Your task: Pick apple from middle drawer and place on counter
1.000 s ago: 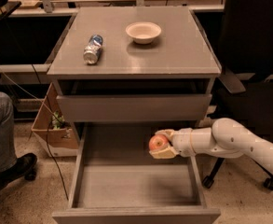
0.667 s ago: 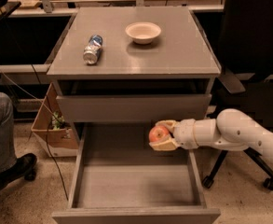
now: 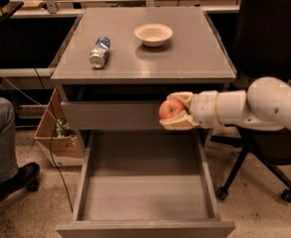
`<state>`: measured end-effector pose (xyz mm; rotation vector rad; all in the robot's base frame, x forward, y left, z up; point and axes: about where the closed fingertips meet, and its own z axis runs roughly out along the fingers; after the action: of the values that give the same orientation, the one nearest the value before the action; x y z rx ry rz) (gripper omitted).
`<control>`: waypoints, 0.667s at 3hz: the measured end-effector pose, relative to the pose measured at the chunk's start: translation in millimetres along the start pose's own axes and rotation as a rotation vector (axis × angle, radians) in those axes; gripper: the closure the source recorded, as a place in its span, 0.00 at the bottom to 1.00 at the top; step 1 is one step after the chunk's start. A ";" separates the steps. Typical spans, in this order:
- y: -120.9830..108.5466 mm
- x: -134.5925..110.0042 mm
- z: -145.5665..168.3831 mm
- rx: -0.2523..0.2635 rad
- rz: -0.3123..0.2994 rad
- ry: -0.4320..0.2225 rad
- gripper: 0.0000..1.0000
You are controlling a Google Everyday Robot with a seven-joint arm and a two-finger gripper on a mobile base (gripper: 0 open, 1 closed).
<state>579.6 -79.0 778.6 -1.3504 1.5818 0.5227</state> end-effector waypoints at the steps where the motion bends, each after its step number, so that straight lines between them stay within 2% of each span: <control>1: -31.5 -53.2 -14.1 0.023 -0.050 -0.027 1.00; 2: -63.0 -90.7 -17.6 0.035 -0.076 -0.038 1.00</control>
Offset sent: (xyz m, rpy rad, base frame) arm 0.0926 0.0246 0.1667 0.0096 -0.1352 0.0102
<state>624.7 -65.4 880.1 -1.3611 1.4965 0.4694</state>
